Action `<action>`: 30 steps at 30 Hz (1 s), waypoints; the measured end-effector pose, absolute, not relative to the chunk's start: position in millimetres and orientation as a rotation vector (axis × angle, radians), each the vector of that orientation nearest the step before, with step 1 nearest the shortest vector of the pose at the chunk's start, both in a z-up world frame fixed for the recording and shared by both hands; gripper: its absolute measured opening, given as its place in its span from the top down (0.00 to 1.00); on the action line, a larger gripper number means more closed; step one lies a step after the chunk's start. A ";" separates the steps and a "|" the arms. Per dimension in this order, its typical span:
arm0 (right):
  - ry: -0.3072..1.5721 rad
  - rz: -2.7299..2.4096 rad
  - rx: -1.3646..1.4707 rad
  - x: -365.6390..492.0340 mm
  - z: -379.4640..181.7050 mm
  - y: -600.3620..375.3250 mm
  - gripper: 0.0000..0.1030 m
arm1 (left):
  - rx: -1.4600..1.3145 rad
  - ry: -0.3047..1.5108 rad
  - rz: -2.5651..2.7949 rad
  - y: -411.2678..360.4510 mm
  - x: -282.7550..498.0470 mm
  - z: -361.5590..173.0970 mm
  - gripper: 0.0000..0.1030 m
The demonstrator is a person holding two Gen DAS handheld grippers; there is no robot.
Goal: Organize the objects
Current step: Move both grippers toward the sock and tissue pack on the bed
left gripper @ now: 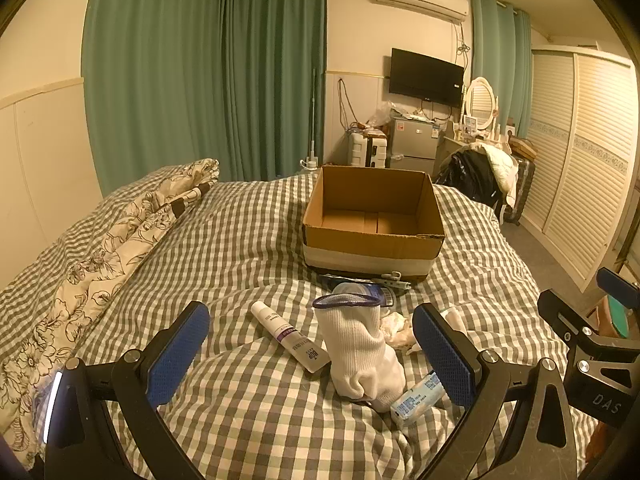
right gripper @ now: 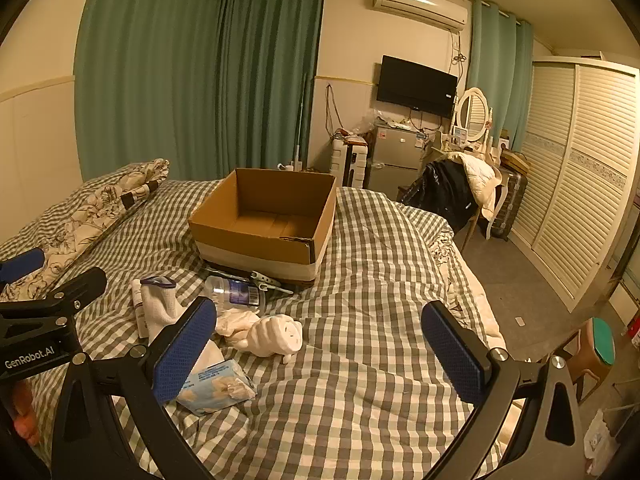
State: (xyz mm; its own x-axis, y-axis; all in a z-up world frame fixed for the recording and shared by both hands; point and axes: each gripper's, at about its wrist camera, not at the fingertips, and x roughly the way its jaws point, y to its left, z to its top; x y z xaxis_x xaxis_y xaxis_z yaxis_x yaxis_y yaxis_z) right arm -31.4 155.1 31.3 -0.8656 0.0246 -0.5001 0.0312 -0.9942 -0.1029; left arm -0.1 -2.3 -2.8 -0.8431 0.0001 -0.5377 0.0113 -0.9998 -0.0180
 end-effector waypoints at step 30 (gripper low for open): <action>0.181 -3.004 0.826 -31.3 24.1 147.7 0.00 | 0.872 0.029 -3.022 -2.4 2.9 -3.8 0.00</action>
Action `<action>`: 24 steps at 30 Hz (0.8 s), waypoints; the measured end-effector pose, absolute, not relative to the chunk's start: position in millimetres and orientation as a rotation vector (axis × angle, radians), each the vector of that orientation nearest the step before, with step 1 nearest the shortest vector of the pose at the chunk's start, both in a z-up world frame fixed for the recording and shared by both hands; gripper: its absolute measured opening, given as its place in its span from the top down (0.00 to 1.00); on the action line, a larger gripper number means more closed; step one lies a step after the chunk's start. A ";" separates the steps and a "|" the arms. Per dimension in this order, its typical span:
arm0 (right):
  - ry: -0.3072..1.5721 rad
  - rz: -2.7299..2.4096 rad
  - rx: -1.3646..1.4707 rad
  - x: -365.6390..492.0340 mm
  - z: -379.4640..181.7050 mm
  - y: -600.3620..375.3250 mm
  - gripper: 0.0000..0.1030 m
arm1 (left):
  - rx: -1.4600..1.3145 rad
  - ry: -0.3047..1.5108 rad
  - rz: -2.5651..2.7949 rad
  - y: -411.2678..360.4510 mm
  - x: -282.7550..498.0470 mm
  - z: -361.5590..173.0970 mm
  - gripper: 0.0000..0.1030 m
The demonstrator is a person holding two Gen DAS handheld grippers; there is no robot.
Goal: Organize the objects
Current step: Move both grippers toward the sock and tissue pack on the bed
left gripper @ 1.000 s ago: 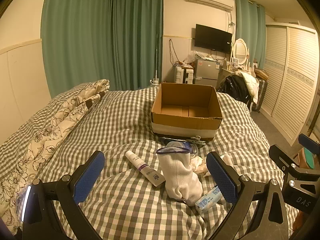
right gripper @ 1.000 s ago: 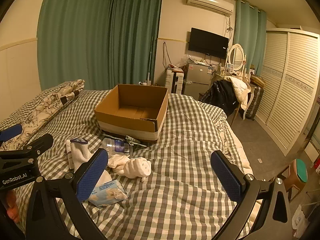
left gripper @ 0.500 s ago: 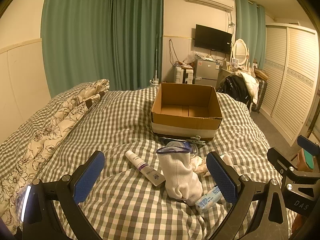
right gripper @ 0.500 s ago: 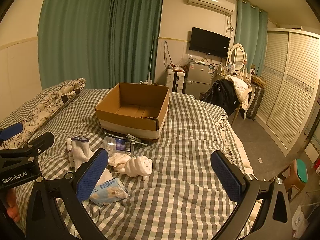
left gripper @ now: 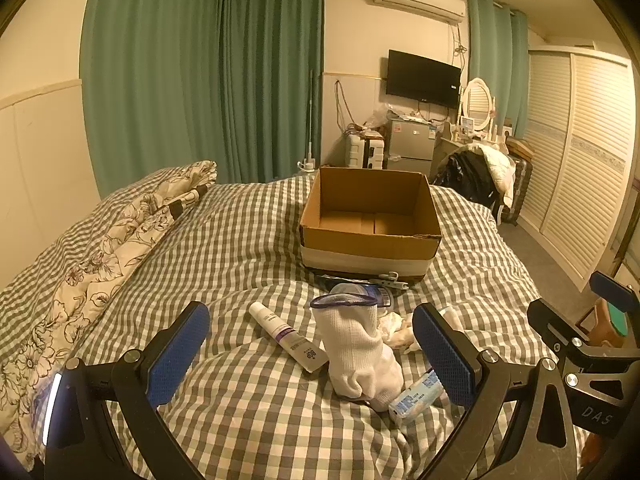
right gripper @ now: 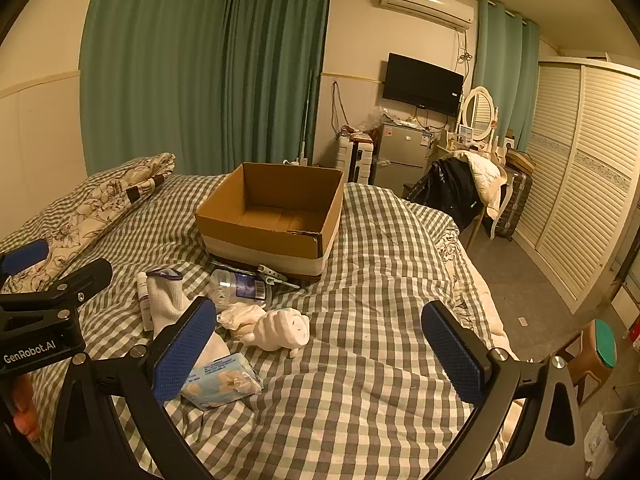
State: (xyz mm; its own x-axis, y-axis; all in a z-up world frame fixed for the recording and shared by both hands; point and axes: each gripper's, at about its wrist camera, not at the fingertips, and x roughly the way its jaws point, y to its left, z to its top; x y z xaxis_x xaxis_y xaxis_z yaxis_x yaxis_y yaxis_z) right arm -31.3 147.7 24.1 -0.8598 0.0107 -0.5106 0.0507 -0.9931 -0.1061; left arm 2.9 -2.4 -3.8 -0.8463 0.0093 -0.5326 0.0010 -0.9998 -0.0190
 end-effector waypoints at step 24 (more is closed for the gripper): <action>0.226 -2.943 0.851 -25.8 24.5 135.2 0.00 | -0.946 -0.041 2.978 -12.7 4.7 -13.4 0.00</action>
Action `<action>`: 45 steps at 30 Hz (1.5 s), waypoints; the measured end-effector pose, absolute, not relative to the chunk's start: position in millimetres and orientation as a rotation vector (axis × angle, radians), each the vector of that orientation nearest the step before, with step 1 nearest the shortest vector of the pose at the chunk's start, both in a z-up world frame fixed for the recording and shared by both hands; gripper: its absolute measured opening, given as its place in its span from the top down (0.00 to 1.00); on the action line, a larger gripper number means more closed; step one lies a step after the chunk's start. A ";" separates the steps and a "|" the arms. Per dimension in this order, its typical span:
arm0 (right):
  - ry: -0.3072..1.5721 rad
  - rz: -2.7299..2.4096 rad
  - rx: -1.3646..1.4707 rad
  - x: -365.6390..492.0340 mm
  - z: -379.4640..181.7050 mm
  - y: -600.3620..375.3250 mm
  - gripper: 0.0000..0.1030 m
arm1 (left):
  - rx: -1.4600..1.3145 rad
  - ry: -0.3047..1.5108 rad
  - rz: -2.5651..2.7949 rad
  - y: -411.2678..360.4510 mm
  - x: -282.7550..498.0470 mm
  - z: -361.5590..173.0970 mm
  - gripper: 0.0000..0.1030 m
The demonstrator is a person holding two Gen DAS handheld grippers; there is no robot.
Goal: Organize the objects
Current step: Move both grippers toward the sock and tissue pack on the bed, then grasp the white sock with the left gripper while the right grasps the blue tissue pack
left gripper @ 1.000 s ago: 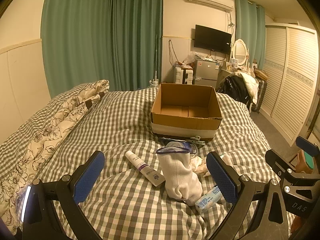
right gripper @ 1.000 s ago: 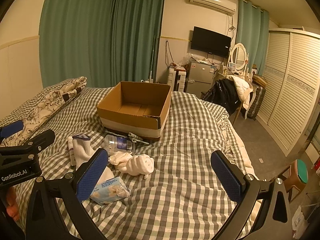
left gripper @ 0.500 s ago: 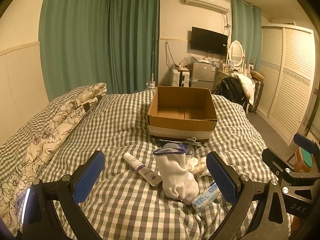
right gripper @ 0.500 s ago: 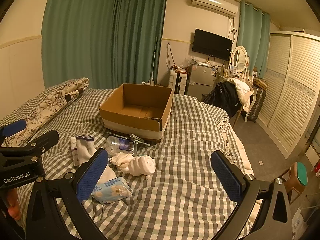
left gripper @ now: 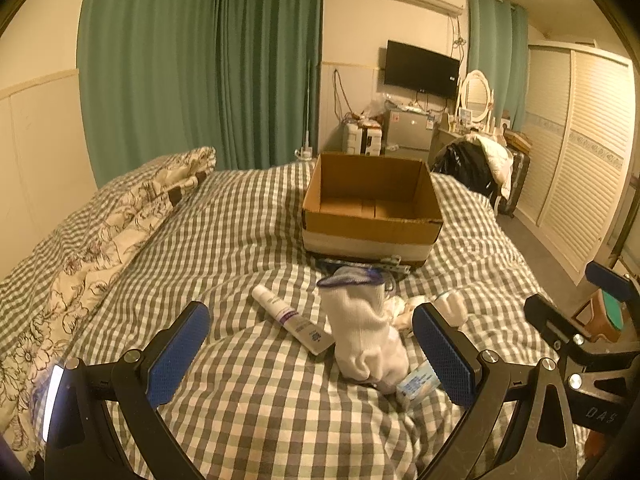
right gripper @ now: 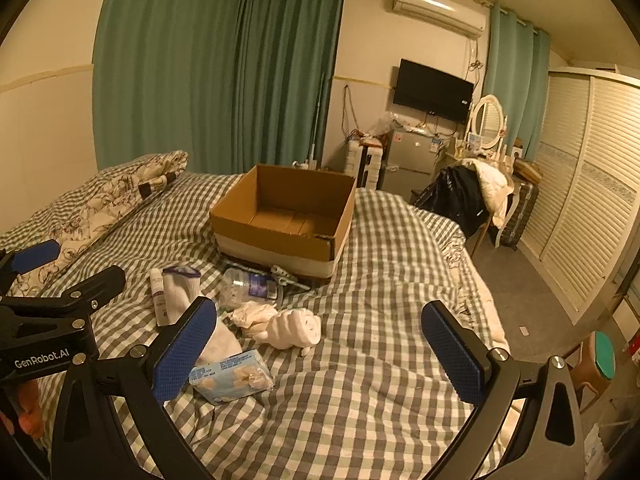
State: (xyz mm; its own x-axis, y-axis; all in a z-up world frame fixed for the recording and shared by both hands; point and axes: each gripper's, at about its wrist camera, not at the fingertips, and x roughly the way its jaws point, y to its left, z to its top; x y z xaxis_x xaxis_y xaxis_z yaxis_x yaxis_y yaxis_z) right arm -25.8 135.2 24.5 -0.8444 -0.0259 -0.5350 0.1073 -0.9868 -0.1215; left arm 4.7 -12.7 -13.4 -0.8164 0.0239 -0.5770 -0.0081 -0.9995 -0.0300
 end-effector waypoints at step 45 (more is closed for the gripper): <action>0.211 -2.704 1.112 -70.8 -38.2 152.8 0.27 | -1.281 0.034 2.750 35.5 -70.9 -87.2 0.27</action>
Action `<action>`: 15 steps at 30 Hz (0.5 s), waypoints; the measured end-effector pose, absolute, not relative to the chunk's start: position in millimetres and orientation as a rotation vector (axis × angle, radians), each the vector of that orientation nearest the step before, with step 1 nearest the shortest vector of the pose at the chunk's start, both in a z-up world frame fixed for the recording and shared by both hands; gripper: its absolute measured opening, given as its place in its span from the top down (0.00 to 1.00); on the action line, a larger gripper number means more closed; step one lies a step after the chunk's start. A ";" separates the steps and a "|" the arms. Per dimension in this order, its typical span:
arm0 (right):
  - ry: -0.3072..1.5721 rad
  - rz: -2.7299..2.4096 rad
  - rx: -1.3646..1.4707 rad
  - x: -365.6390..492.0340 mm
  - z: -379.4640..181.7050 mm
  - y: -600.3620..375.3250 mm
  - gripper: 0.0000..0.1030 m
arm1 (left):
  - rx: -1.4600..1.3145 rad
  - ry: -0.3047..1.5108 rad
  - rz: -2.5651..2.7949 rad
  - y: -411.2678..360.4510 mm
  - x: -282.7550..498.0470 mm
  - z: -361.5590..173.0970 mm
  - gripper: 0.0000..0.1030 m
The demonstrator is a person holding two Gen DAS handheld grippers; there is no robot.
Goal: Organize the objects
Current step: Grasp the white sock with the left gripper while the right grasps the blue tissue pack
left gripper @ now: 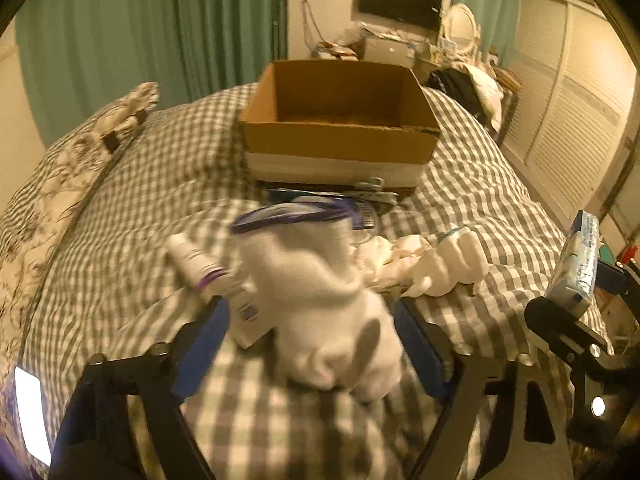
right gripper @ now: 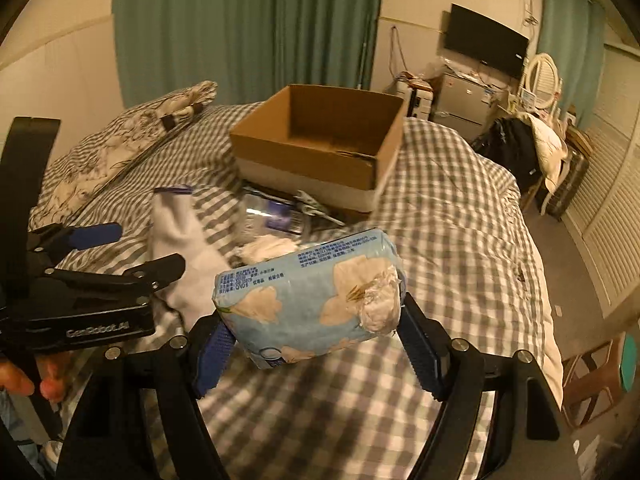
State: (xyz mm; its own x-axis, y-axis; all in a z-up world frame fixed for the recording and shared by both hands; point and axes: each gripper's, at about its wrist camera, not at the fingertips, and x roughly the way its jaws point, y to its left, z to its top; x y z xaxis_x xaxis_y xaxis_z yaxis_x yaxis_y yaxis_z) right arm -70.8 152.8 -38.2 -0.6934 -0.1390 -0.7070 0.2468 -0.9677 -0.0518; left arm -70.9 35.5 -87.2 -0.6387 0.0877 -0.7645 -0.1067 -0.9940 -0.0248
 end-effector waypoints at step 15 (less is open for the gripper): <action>0.167 -2.718 1.046 -67.3 -20.0 168.7 0.27 | -1.159 0.094 2.755 42.5 -61.0 -54.1 0.71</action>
State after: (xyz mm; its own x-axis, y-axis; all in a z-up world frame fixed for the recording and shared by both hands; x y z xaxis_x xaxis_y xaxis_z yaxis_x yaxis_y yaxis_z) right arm -67.3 168.7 -20.0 -0.7209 -0.1672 -0.6726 0.2482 -0.9684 -0.0252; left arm -61.0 42.5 -54.1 -0.6899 0.1146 -0.7148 -0.1631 -0.9866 -0.0007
